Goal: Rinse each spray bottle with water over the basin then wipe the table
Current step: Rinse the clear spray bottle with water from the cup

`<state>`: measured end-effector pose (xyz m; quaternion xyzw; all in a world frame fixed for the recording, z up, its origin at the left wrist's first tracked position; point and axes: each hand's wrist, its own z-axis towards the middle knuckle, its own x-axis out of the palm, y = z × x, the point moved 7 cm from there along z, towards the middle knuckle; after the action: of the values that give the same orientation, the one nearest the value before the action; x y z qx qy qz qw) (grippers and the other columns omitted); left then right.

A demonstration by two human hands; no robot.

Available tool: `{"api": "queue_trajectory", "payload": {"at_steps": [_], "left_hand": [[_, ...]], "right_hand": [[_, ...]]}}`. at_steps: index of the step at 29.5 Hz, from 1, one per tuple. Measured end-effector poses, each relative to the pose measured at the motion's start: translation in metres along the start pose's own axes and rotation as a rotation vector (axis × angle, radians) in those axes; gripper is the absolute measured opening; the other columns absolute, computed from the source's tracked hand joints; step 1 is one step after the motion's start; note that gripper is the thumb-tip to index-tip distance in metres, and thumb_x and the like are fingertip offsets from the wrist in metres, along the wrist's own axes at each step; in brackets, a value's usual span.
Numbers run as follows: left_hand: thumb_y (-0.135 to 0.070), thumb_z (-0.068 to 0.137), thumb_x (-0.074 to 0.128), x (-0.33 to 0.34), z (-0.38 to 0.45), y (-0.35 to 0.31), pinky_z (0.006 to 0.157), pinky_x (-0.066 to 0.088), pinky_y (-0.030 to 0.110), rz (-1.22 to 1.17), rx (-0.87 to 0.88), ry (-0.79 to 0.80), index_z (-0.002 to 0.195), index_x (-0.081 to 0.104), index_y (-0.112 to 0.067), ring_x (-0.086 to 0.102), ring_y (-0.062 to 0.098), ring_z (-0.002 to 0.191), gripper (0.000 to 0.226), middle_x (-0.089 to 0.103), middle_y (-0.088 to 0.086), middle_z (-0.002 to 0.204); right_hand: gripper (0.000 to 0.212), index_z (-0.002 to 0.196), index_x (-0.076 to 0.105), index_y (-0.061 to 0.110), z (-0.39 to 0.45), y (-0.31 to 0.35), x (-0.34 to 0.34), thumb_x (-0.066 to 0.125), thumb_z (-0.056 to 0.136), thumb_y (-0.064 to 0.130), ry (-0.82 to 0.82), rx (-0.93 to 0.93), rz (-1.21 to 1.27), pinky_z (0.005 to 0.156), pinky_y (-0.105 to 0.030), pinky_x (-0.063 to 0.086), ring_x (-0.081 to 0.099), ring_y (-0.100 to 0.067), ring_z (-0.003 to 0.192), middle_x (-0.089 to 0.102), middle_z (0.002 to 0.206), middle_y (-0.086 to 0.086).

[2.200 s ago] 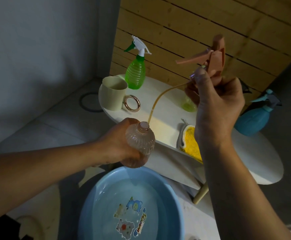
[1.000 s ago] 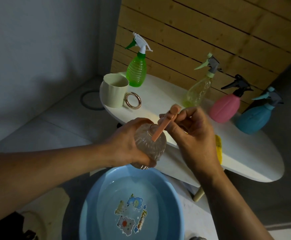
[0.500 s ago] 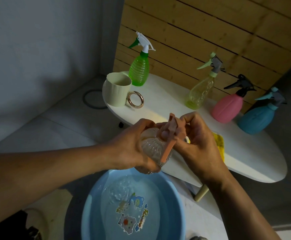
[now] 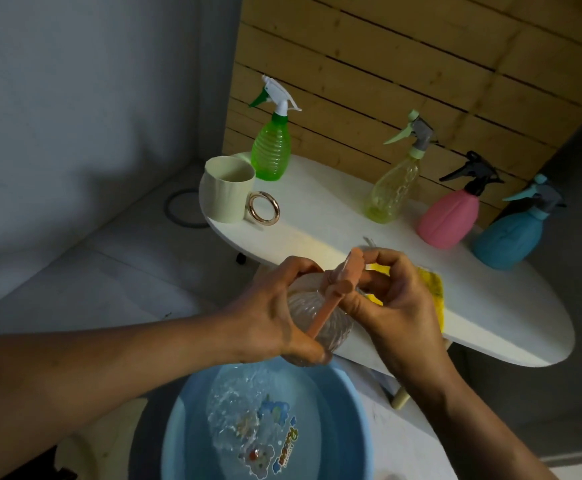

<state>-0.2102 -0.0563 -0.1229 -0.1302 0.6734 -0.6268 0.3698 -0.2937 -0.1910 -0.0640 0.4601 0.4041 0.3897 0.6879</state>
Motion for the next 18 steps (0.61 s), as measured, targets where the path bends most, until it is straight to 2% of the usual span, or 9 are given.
{"api": "queue_trajectory", "payload": {"at_steps": [2,4,6,9,11,13,15,18], "left_hand": [[-0.03,0.049,0.099,0.002,0.002,-0.001,0.082,0.063,0.038,-0.019,-0.007,-0.001,0.128,0.045,-0.036,0.068,0.01,0.106,0.096,0.063,-0.011,0.118],[-0.024,0.053,0.099,0.003,0.008,-0.007,0.083,0.062,0.033,-0.009,-0.007,-0.001,0.13,0.045,-0.035,0.066,0.005,0.106,0.095,0.063,-0.013,0.117],[-0.021,0.055,0.1,-0.002,0.012,-0.01,0.081,0.061,0.026,-0.003,-0.006,-0.019,0.129,0.046,-0.036,0.065,-0.001,0.106,0.092,0.063,-0.017,0.115],[-0.021,0.056,0.1,-0.011,0.028,-0.016,0.079,0.057,0.017,0.032,0.009,-0.046,0.129,0.047,-0.036,0.061,-0.008,0.106,0.091,0.062,-0.02,0.116],[-0.023,0.057,0.099,-0.016,0.044,-0.018,0.078,0.052,0.01,0.068,0.019,-0.054,0.129,0.048,-0.036,0.057,-0.012,0.108,0.089,0.06,-0.022,0.119],[-0.028,0.057,0.097,-0.022,0.056,-0.019,0.077,0.046,0.009,0.094,0.022,-0.058,0.128,0.047,-0.038,0.054,-0.014,0.109,0.087,0.057,-0.024,0.12],[-0.038,0.054,0.095,-0.026,0.072,-0.019,0.086,0.047,0.017,0.129,0.032,-0.051,0.136,0.045,-0.038,0.053,-0.008,0.117,0.096,0.056,-0.021,0.127],[-0.049,0.05,0.097,-0.03,0.096,-0.015,0.107,0.048,0.039,0.154,0.026,-0.037,0.149,0.037,-0.042,0.049,0.005,0.133,0.115,0.054,-0.017,0.141]], "right_hand": [[0.039,0.113,0.067,0.018,0.003,-0.001,-0.001,0.078,0.077,0.027,0.008,0.006,-0.051,0.088,-0.048,0.059,0.073,-0.019,0.101,0.077,0.103,0.0],[0.022,0.105,0.076,0.029,0.009,-0.001,-0.006,0.074,0.083,0.033,0.043,-0.019,-0.123,0.096,-0.058,0.052,0.071,-0.017,0.102,0.077,0.105,0.007],[0.016,0.102,0.079,0.031,0.017,0.001,-0.004,0.072,0.088,0.03,0.066,-0.014,-0.123,0.098,-0.057,0.05,0.07,-0.015,0.105,0.076,0.107,0.01],[0.012,0.101,0.078,0.025,0.035,0.007,-0.007,0.074,0.09,0.025,0.066,-0.006,-0.117,0.099,-0.042,0.053,0.068,-0.005,0.104,0.076,0.105,0.012],[0.013,0.1,0.078,0.024,0.049,0.007,-0.013,0.074,0.09,0.03,0.06,-0.008,-0.131,0.094,-0.032,0.05,0.067,0.0,0.099,0.076,0.102,0.012],[0.017,0.101,0.078,0.024,0.063,0.002,-0.014,0.074,0.09,0.035,0.045,-0.007,-0.138,0.094,-0.028,0.047,0.067,0.001,0.101,0.076,0.103,0.012],[0.02,0.102,0.079,0.022,0.076,-0.004,-0.016,0.074,0.09,0.037,0.02,-0.007,-0.107,0.093,-0.024,0.049,0.068,-0.002,0.104,0.077,0.105,0.01],[0.021,0.101,0.079,0.023,0.096,-0.012,-0.019,0.074,0.09,0.04,-0.014,-0.026,-0.125,0.083,-0.006,0.044,0.067,0.004,0.103,0.076,0.105,0.011]]}}
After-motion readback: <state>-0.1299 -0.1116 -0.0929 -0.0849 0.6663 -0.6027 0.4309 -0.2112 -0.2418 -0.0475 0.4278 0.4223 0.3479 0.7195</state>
